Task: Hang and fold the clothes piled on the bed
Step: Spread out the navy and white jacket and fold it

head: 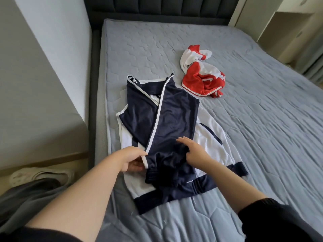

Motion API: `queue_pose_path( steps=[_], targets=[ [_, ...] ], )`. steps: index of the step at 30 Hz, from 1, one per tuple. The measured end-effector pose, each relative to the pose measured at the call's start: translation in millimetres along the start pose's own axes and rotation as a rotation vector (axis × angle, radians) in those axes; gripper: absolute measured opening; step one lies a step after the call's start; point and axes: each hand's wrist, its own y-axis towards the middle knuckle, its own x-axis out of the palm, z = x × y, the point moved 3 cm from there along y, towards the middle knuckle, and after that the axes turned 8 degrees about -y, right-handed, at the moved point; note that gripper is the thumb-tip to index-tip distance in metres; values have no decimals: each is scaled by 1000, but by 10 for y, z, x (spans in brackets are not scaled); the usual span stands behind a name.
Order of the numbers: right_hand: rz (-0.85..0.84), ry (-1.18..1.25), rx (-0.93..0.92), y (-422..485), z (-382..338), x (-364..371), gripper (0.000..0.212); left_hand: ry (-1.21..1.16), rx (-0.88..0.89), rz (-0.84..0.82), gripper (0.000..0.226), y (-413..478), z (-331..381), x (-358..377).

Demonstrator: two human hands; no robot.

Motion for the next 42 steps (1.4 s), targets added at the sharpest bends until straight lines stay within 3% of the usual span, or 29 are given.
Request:
queue_pose_path(
  steps=[5, 7, 9, 11, 14, 16, 18, 25, 30, 33, 36, 40, 42],
  targets=[
    [223, -366, -400, -392, -224, 96, 96, -115, 75, -56, 27, -172, 75, 137],
    [343, -531, -548, -450, -349, 113, 94, -253, 78, -82, 22, -205, 101, 198],
    [363, -504, -617, -461, -401, 152, 82, -362, 72, -74, 20, -195, 104, 210],
    [358, -143, -435, -440, -434, 130, 55, -427, 74, -46, 17, -170, 110, 181],
    [281, 647, 130, -300, -286, 186, 32, -433, 101, 49, 15, -90, 141, 92],
    [343, 1106, 421, -226, -74, 179, 16, -292, 104, 103, 15, -31, 140, 107],
    [385, 1493, 598, -235, 93, 128, 14, -138, 107, 141, 12, 33, 114, 196],
    [576, 1763, 874, -366, 473, 243, 15, 590, 441, 309, 17, 219, 57, 442],
    [855, 1427, 1039, -591, 750, 144, 31, 626, 475, 255, 9, 307, 34, 447],
    [674, 1494, 977, -588, 779, 273, 30, 661, 500, 239, 7, 334, 37, 448],
    [445, 1321, 929, -568, 721, 269, 23, 683, 502, 273, 11, 343, 47, 439],
    [238, 1419, 880, -526, 564, 290, 30, 649, 444, 385, 17, 345, 58, 345],
    [112, 1287, 932, -548, 542, 280, 41, 653, 417, 406, 16, 348, 38, 296]
  ],
)
